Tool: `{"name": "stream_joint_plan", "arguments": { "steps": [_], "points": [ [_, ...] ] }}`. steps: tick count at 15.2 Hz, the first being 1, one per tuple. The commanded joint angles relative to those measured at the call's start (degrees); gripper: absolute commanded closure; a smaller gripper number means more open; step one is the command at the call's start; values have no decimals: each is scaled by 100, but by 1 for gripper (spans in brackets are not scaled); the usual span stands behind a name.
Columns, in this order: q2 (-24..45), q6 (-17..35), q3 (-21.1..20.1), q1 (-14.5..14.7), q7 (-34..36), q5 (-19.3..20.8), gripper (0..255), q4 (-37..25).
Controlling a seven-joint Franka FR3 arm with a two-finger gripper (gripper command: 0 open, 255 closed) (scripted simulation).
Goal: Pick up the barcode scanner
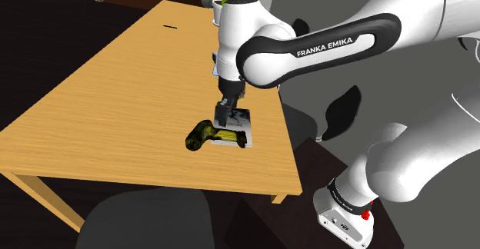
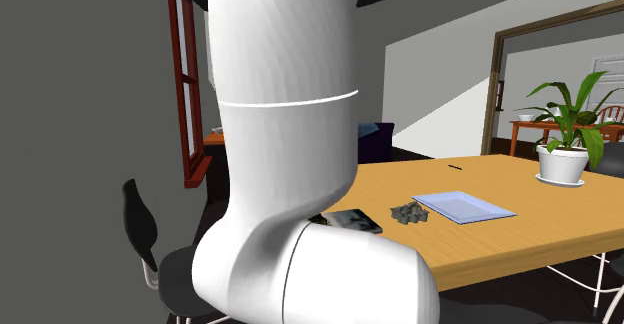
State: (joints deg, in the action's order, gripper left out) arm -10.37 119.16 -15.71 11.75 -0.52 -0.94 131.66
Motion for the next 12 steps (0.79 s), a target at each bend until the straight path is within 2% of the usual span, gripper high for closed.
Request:
{"name": "stream_joint_plan", "arguments": {
  "steps": [1,3,12],
  "points": [
    [320,213,-131,99,35,27,0,-105],
    [586,365,-212,162,50,75,0,-211],
    [920,954,-230,162,155,203,0,60]
  ]
}}
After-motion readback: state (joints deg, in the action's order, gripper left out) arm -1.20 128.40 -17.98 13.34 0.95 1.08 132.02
